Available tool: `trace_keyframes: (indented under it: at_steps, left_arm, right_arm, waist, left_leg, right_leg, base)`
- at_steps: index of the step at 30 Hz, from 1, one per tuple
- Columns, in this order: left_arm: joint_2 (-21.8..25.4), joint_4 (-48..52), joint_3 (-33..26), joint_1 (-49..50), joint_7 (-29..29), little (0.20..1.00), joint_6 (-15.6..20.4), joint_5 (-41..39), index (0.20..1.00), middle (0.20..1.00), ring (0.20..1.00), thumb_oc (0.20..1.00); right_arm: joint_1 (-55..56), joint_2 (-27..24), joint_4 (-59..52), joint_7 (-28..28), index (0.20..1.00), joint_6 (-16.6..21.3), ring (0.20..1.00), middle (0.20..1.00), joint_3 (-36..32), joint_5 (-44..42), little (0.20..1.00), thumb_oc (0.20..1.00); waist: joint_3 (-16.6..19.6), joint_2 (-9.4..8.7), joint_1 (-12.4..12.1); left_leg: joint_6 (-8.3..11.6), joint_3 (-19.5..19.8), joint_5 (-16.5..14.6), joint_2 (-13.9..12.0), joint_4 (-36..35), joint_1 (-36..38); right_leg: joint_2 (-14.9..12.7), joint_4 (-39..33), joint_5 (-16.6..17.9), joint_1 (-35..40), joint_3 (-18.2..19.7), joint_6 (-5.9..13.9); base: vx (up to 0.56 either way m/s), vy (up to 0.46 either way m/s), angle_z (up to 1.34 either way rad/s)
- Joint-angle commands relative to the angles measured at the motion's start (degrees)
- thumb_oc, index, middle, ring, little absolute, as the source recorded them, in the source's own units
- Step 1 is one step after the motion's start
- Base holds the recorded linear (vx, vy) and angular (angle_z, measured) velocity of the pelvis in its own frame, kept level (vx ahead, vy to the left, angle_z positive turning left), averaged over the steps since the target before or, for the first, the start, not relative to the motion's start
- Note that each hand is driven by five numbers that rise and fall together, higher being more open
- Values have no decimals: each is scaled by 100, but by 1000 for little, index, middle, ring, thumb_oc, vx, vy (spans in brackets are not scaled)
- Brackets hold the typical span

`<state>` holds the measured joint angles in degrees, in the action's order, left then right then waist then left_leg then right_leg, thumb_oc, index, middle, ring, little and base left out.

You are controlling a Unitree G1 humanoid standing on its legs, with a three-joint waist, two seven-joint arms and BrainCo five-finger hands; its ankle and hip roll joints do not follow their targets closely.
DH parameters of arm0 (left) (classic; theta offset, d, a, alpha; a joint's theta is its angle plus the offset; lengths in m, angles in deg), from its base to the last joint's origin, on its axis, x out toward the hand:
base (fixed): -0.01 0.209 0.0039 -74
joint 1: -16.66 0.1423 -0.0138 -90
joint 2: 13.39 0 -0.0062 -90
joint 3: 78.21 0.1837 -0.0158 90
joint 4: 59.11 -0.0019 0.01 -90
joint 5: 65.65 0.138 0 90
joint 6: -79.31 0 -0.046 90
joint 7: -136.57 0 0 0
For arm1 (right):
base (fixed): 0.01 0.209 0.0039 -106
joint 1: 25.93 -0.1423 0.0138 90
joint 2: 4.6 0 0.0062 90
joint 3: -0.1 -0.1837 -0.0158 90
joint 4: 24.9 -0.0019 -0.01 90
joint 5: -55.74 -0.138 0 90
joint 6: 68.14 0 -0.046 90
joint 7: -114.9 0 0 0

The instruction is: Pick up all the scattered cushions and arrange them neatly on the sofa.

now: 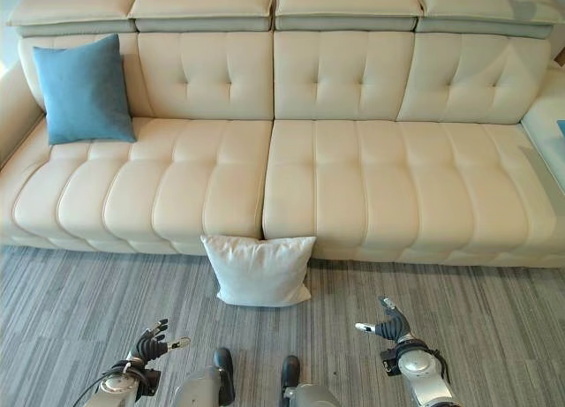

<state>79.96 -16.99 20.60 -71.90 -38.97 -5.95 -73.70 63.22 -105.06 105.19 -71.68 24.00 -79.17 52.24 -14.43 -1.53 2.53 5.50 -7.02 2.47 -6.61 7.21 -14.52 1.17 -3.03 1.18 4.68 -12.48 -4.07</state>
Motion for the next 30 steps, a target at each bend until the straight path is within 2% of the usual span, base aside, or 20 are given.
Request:
trace_keyframes:
  at_steps: [1,5,6,8,9,10,11,13,14,17,22,27,30]
  left_arm:
    - [259,86,-58,59,74,1000,89,-164,1000,1000,1000,1000]
    - [290,-17,-81,118,6,1000,59,-64,1000,1000,1000,1000]
    - [312,-29,-72,104,-9,1000,58,-32,1000,1000,1000,1000]
    - [371,19,-67,71,-25,1000,37,-13,1000,1000,1000,1000]
    - [479,84,-114,18,18,1000,35,-13,1000,1000,1000,1000]
    - [520,77,-129,-6,44,1000,43,-11,1000,1000,1000,1000]
    - [569,85,-190,1,75,1000,64,0,1000,1000,1000,1000]
    - [584,85,-234,8,90,1000,73,-34,1000,1000,1000,1000]
    - [575,71,-301,40,101,1000,91,-77,1000,1000,1000,1000]
    - [569,-15,-349,24,129,1000,123,-123,1000,1000,1000,1000]
    - [584,82,-454,-27,195,1000,167,-304,1000,1000,1000,1000]
    - [617,55,-353,-214,204,1000,172,-374,1000,1000,1000,1000]
    - [589,77,-331,-168,203,1000,159,-422,1000,1000,1000,1000]
  right_arm:
    - [115,-134,-205,-139,1000,92,1000,1000,-70,-57,1000,1000]
    - [237,-54,-195,-96,1000,74,1000,1000,-163,18,1000,1000]
    - [251,-23,-213,-84,1000,74,1000,1000,-178,29,1000,1000]
    - [214,44,-260,-38,1000,61,1000,1000,-147,83,1000,1000]
    - [65,91,-343,-19,1000,58,1000,1000,-36,143,1000,1000]
    - [1,123,-388,-28,1000,81,1000,1000,9,149,1000,1000]
    - [-125,136,-460,-18,1000,101,1000,1000,93,146,1000,1000]
    - [-182,121,-512,-15,1000,111,1000,1000,114,136,1000,1000]
    - [-229,64,-588,-15,1000,121,1000,1000,118,126,1000,1000]
    - [-255,-26,-700,-19,1000,143,1000,1000,124,115,1000,1000]
    - [-303,-192,-746,-21,1000,148,1000,1000,202,191,1000,1000]
    - [-485,-352,-702,-60,1000,138,1000,1000,312,224,1000,1000]
    - [-558,-366,-655,-85,1000,106,1000,1000,354,254,1000,1000]
  waist:
    - [21,-98,-242]
    - [234,-97,-233]
    - [267,-119,-227]
    - [267,-149,-229]
    - [110,-160,-207]
    - [47,-142,-209]
    - [-9,-117,-240]
    - [-34,-106,-227]
    - [-46,-99,-212]
    - [-92,-122,-176]
    - [-127,-178,-246]
    - [-221,-167,-280]
    - [-210,-138,-314]
  left_leg:
    - [-22,-127,260,-7,134,4]
    - [-135,-180,142,58,-1,311]
    - [-206,-223,29,122,33,383]
    - [-372,-325,-145,222,40,522]
    - [-553,-423,-320,319,64,702]
    - [-596,-465,-387,319,70,761]
    - [-660,-531,-534,376,61,928]
    - [-663,-512,-574,415,31,1004]
    - [-660,-492,-638,469,12,1084]
    - [-638,-386,-754,564,66,1140]
    - [-553,-261,-849,524,390,816]
    - [-440,-175,-802,434,482,544]
    - [-434,-124,-726,436,216,605]
  right_leg:
    - [-415,833,-636,-231,375,698]
    - [-549,966,-754,-86,499,823]
    - [-638,1081,-763,-80,547,889]
    - [-811,1685,-510,-341,644,1023]
    - [-992,2482,-110,-802,745,1145]
    - [-1029,2749,-84,-1000,730,1155]
    - [-1114,2814,-123,-1261,558,1079]
    - [-1101,2628,-160,-1371,465,1044]
    - [-1069,2127,-231,-1385,365,1038]
    - [-1074,1415,-130,-1412,361,1094]
    - [-1081,1300,-91,-1371,248,1020]
    - [-1017,1206,-154,-1450,141,941]
    - [-980,1169,-140,-1493,134,989]
  base:
    - [363,175,-12]
    - [300,210,-29]
    - [254,262,-15]
    - [195,320,-25]
    - [115,349,-63]
    - [151,380,-61]
    - [91,189,-47]
    - [143,99,-21]
    - [191,41,-19]
    - [148,-18,0]
    - [63,-128,35]
    - [1,-115,15]
    - [-36,-6,-18]
